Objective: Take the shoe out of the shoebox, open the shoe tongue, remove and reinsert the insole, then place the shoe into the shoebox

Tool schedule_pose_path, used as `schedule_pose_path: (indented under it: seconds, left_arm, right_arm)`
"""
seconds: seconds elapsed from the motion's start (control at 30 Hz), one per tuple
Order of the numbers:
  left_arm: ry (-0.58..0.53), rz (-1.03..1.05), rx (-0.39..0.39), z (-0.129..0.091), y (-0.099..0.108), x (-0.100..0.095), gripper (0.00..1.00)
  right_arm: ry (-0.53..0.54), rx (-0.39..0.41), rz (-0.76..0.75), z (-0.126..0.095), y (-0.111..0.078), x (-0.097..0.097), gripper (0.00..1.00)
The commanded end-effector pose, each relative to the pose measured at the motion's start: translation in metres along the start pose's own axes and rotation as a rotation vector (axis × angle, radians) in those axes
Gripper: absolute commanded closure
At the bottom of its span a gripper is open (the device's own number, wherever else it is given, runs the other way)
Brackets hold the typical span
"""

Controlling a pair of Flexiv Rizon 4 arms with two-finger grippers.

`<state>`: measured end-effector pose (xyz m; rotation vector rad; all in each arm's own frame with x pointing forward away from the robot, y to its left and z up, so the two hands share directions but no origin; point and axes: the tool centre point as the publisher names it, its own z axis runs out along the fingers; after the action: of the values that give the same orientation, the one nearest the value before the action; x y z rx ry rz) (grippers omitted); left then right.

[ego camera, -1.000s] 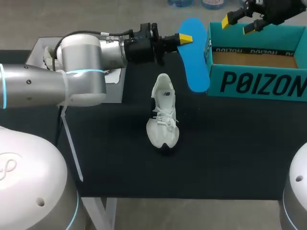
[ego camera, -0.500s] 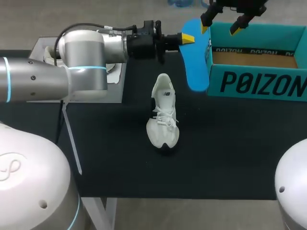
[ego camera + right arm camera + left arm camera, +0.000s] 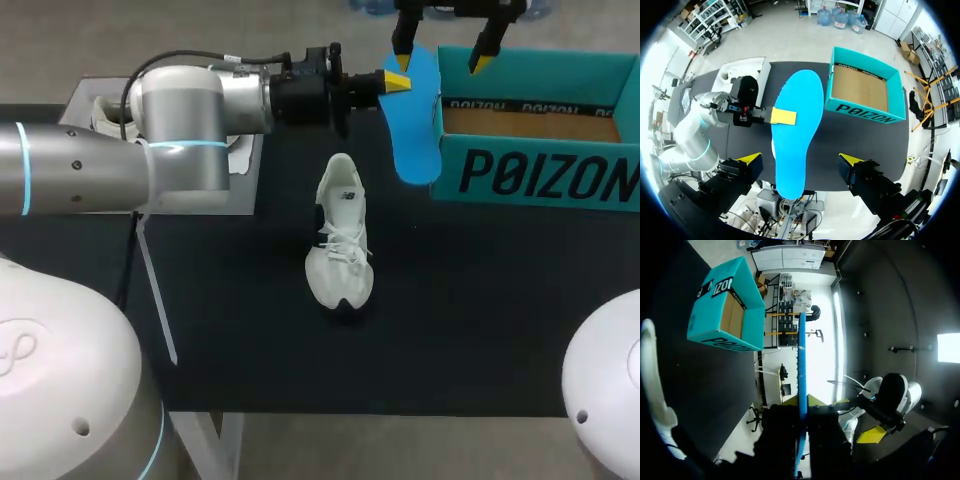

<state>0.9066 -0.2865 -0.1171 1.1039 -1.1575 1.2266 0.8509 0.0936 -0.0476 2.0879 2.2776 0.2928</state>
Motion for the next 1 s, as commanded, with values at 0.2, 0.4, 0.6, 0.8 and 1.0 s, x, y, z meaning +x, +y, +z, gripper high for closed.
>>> schedule_pose_path:
  seconds: [0.2, 0.4, 0.6, 0.8, 1.0]
  left_arm:
    - [-0.034, -0.042, -0.018, -0.005, -0.002, -0.007, 1.0]
    - [-0.044, -0.053, -0.023, -0.005, -0.002, -0.011, 1.0]
    - [-0.056, -0.062, -0.034, -0.005, 0.001, -0.01, 1.0]
    - [-0.063, -0.059, -0.038, -0.004, 0.004, -0.008, 1.0]
    - [-0.065, -0.058, -0.033, -0.006, 0.005, -0.008, 1.0]
  right_arm:
    - [0.008, 0.01, 0.002, 0.001, 0.0, 0.02, 0.0]
    - [-0.043, 0.021, -0.009, 0.01, -0.004, 0.038, 0.0]
    - [-0.096, 0.052, 0.031, 0.019, -0.004, 0.034, 0.0]
    - [-0.106, 0.067, 0.064, 0.024, -0.001, 0.033, 0.0]
    - [-0.107, 0.084, 0.098, 0.025, 0.0, 0.035, 0.0]
